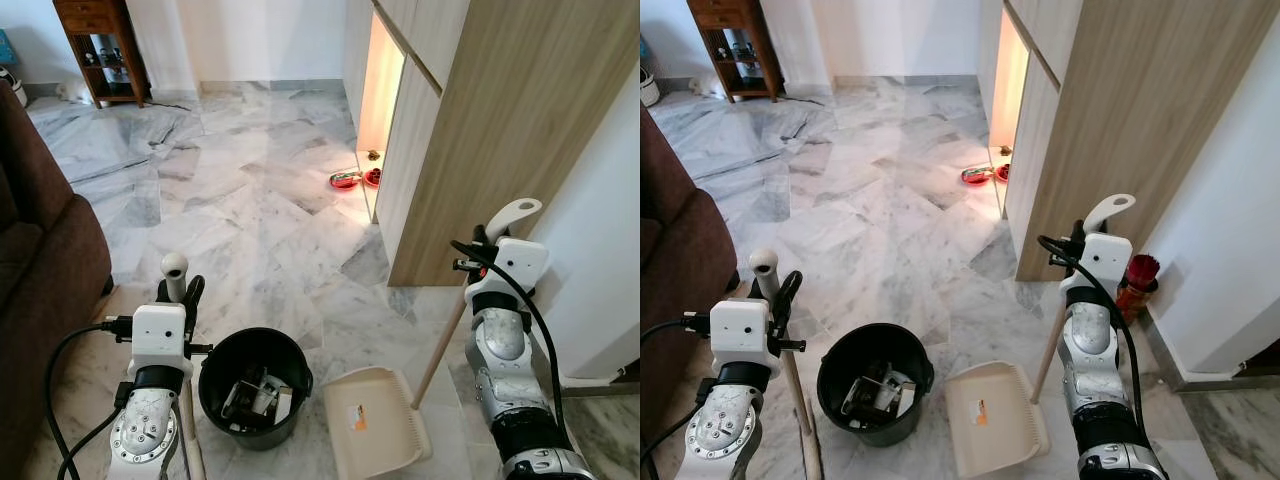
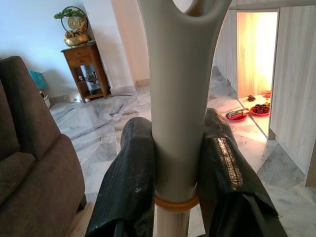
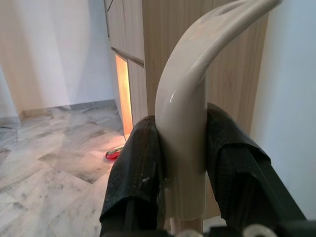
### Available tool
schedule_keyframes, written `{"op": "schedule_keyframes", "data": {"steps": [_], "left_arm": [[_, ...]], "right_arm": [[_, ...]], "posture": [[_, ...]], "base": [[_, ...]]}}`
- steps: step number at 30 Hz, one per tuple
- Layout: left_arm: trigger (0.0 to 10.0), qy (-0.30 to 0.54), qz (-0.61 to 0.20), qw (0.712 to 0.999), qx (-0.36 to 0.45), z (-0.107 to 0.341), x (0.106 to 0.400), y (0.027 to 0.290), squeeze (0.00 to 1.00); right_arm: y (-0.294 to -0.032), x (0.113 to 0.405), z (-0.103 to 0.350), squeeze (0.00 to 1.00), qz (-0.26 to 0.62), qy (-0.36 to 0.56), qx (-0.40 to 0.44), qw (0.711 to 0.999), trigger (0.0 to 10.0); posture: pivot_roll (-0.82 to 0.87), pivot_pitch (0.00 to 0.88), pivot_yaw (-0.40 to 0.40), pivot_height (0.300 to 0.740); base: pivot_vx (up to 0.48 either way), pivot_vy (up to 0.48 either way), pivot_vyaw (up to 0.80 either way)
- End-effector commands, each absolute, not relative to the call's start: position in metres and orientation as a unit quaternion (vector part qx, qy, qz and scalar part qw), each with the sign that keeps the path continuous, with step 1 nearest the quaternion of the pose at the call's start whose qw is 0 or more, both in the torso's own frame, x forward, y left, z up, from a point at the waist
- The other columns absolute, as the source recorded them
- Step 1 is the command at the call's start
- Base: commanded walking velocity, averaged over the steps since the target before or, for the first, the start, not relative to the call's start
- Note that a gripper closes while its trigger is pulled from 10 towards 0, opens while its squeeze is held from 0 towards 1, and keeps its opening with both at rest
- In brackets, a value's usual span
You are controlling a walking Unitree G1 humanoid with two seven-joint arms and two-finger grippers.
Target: Sweep floor
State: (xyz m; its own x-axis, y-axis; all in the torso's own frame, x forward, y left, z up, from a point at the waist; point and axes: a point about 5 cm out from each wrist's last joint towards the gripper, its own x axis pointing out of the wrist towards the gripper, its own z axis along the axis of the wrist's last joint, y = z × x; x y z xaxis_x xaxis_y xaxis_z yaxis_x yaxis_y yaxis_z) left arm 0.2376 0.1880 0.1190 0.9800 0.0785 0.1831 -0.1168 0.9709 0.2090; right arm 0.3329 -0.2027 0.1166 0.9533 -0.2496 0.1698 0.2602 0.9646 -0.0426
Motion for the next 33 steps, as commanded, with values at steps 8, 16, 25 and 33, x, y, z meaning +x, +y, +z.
{"op": "schedule_keyframes", "data": {"steps": [8,16,25,33], "left_arm": [[10.0,-0.114,0.052,0.985,0.122,0.1302,0.2380,0.1880,0.00],[10.0,-0.113,0.056,0.985,0.121,0.1298,0.2357,0.1867,0.00],[10.0,-0.113,0.058,0.984,0.122,0.1298,0.2359,0.1871,0.00],[10.0,-0.114,0.056,0.985,0.120,0.1298,0.2376,0.1857,0.00]], "right_arm": [[-0.2051,0.3393,0.1302,0.00,-0.125,-0.108,-0.047,0.985,10.0],[-0.2020,0.3390,0.1285,0.00,-0.122,-0.106,-0.041,0.986,10.0],[-0.1995,0.3396,0.1287,0.00,-0.116,-0.106,-0.038,0.987,10.0],[-0.2003,0.3399,0.1288,0.00,-0.118,-0.105,-0.036,0.987,10.0]], "posture": [[0.02,0.003,-0.019,0.740],[0.02,0.021,-0.022,0.740],[0.02,0.027,-0.021,0.740],[0.02,0.021,-0.022,0.740]], "base": [[-0.129,0.000,0.00],[-0.283,0.000,0.00],[-0.284,0.000,0.00],[-0.284,0.000,0.00]]}}
